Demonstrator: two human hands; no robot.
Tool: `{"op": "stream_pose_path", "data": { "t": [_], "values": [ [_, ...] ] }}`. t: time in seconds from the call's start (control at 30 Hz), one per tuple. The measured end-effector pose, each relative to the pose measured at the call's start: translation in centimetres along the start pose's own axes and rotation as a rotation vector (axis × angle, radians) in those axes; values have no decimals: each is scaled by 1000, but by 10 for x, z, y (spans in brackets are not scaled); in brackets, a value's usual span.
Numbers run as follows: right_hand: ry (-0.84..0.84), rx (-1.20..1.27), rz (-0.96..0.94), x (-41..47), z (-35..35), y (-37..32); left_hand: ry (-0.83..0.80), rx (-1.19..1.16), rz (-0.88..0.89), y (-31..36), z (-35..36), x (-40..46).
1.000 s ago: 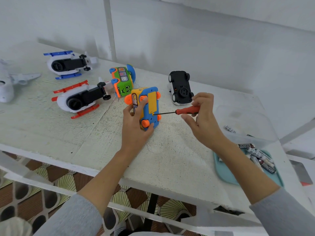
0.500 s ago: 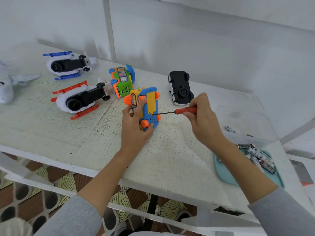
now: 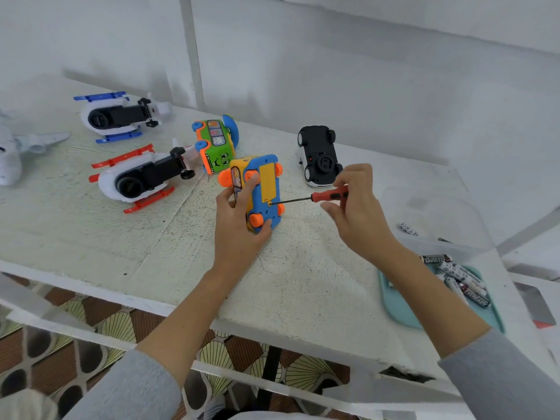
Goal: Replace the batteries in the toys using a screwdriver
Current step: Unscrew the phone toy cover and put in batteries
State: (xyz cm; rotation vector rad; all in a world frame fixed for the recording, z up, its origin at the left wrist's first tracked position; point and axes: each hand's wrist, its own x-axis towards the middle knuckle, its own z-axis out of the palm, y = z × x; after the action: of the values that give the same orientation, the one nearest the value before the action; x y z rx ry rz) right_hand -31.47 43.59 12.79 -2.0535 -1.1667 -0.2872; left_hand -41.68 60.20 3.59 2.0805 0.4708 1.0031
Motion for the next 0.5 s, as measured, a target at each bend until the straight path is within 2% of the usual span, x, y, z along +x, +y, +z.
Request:
{"op": "stream_pose_path", "data": {
  "t": [0.07, 0.2, 0.37, 0.5],
  "values": [
    [4, -29, -16, -1, 1, 0, 0, 2, -2, 0, 1, 0],
    [-80, -141, 155, 0, -4, 0, 12, -47, -36, -2, 1, 0],
    [-62, -36, 21, -6, -3, -1, 14, -38, -29, -2, 1, -1],
    [-84, -59, 142, -5, -3, 2, 28, -67, -54, -2, 1, 0]
  ]
}}
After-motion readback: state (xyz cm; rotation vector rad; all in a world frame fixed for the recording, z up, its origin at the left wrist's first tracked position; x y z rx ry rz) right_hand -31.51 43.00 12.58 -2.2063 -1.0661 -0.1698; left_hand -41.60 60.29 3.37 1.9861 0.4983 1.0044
